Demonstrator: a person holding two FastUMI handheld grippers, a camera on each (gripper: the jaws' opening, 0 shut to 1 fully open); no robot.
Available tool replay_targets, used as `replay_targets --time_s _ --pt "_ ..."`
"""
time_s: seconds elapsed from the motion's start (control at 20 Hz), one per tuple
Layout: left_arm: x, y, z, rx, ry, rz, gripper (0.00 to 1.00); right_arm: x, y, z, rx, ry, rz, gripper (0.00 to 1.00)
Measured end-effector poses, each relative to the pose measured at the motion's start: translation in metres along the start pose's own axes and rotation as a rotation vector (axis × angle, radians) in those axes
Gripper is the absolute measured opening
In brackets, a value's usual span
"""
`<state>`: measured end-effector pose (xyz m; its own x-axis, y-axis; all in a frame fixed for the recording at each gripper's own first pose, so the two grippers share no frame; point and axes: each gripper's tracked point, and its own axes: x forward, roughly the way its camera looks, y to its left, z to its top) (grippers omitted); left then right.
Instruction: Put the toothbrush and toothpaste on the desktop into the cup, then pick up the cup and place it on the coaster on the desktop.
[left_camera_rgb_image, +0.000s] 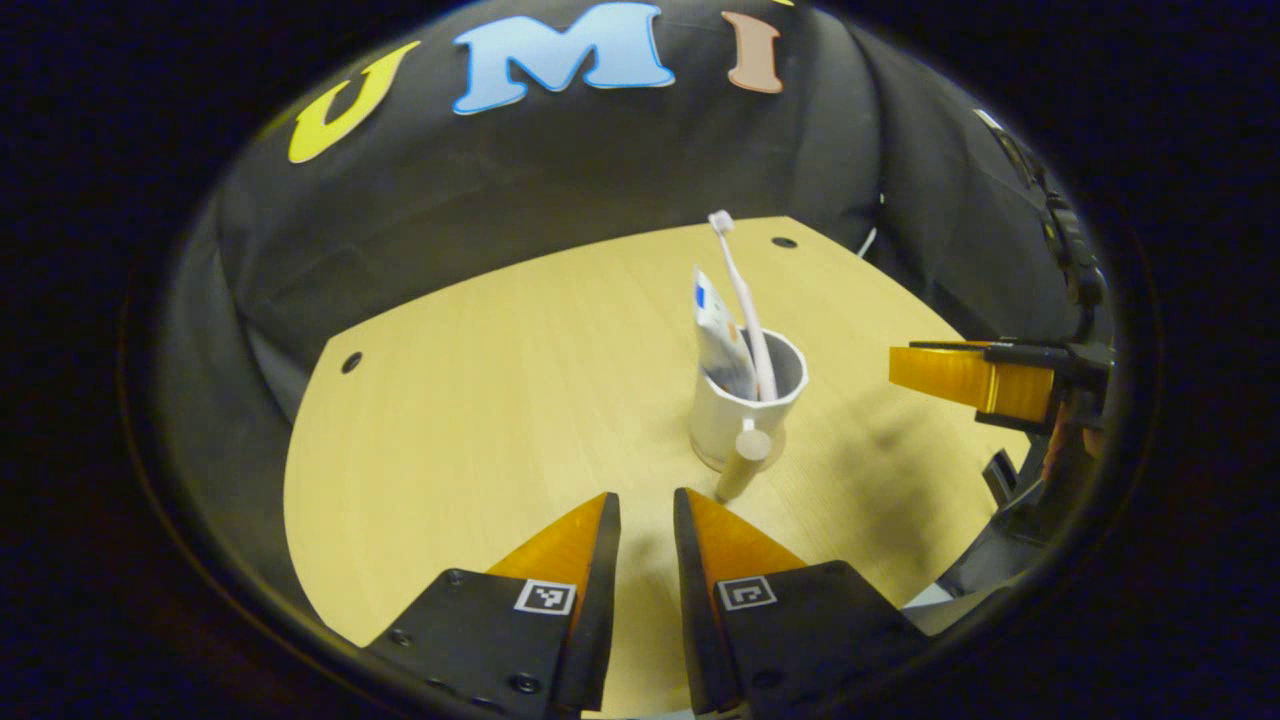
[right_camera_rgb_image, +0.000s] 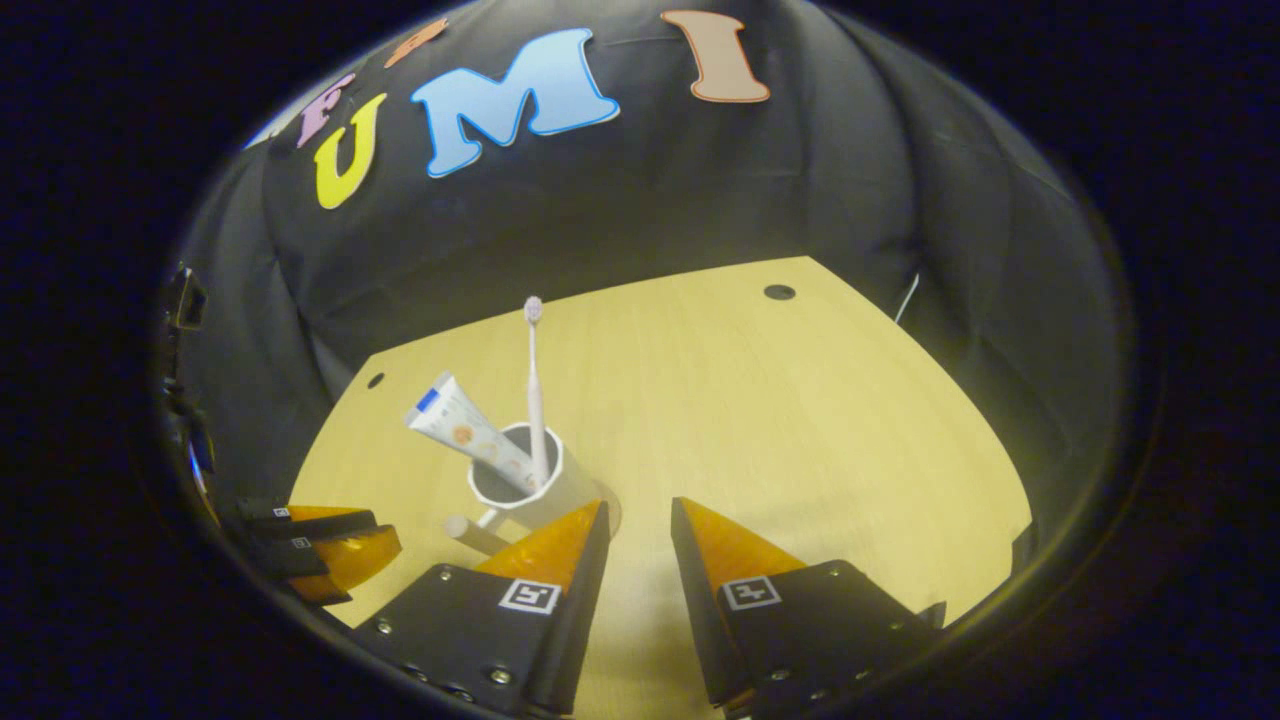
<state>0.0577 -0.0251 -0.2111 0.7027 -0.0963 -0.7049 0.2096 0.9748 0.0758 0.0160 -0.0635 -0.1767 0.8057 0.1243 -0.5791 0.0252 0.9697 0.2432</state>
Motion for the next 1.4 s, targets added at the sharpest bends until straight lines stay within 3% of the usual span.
replay_targets --time_s 0.05,0.1,0.15,0.25,0.35,0.45,0.5,0.55,0.9,1.25,1.4 --pt "-0.006 0.008 0.002 -0.021 -0.030 0.024 0.42 -0.004 0.004 0.010 -0.009 -0.020 0.013 0.45" --pt "-0.009 0.013 0.007 -0.041 -0.061 0.045 0.42 -0.008 0.008 0.019 -0.018 -0.043 0.025 0.45" --pt "-0.010 0.018 0.013 -0.062 -0.092 0.065 0.33 -0.013 0.013 0.029 -0.028 -0.065 0.037 0.45" --pt "-0.027 0.024 0.039 -0.117 -0.158 0.094 0.43 -0.022 0.020 0.051 -0.049 -0.114 0.058 0.45" --pt "-0.045 0.033 0.065 -0.160 -0.228 0.127 0.38 -0.031 0.029 0.073 -0.071 -0.167 0.082 0.45" --pt "-0.060 0.037 0.090 -0.192 -0.291 0.155 0.42 -0.040 0.037 0.096 -0.100 -0.228 0.103 0.45" --pt "-0.066 0.036 0.103 -0.206 -0.324 0.154 0.37 -0.043 0.039 0.105 -0.119 -0.252 0.107 0.45" --pt "-0.077 0.038 0.119 -0.218 -0.360 0.154 0.42 -0.046 0.043 0.114 -0.134 -0.272 0.118 0.43" --pt "-0.138 0.058 0.202 -0.177 -0.574 0.204 0.37 -0.064 0.065 0.163 -0.183 -0.402 0.158 0.45" --pt "-0.194 0.065 0.233 -0.228 -0.756 0.244 0.41 -0.089 0.084 0.189 -0.220 -0.480 0.217 0.44" --pt "-0.200 0.065 0.235 -0.224 -0.773 0.267 0.41 -0.091 0.088 0.193 -0.236 -0.479 0.239 0.44"
